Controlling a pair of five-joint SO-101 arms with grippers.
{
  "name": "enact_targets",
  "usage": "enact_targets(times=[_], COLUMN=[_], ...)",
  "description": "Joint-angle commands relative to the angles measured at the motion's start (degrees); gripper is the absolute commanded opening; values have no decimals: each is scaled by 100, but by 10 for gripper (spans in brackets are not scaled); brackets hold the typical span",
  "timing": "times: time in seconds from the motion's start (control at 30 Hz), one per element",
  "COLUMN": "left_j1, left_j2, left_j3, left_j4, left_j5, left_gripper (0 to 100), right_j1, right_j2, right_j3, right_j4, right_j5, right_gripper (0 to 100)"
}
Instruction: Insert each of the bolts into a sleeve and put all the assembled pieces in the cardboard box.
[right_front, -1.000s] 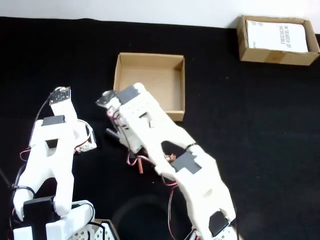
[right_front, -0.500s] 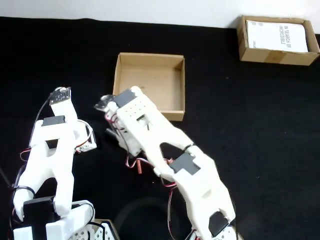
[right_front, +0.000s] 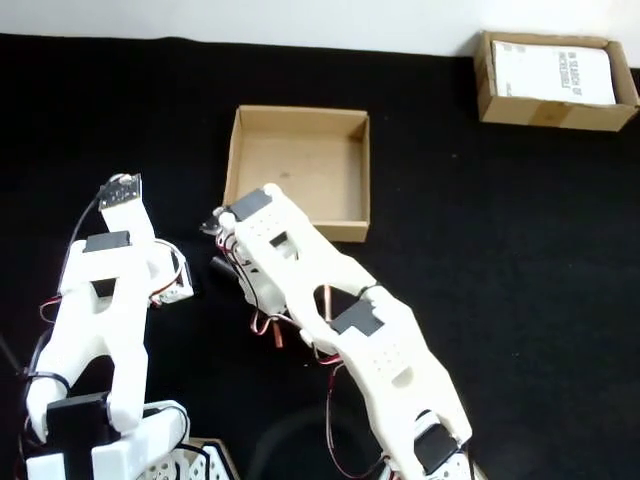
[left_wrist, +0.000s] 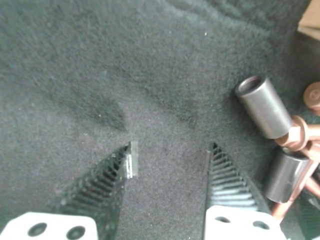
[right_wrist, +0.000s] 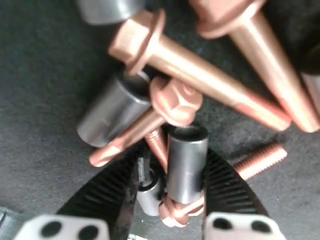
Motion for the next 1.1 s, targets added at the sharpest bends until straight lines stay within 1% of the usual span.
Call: enact_targets(times=[0.0,0.1,0.27,0.43,0.63,0.87,1.0,1.07], left_j1=[-92,-92,-84,-66,-66,-57,-57,-57], left_j2=[-40,-40,-40,-40,-31,-31,-31,-31], left_j3=[-13,-13,-13,-4,-4,110,110,110], left_j4=[-70,-70,-70,-70,-70,-237,-229,-229], left_j5=[-9,-9,-9,-9,-18,-26,-26,-26], left_gripper=[224,224,224,224,224,224,224,224], right_j1=[224,409,505,514,514,488,497,497], right_j2=[233,356,532,690,655,101,75,75], right_j3=[-303,-541,-1218,-1736,-1780,-1736,-1657,-1596], right_j4=[-48,-31,400,629,637,637,629,620], right_j5=[9,18,18,18,18,18,229,237], right_gripper=[152,152,143,4,8,8,10,38])
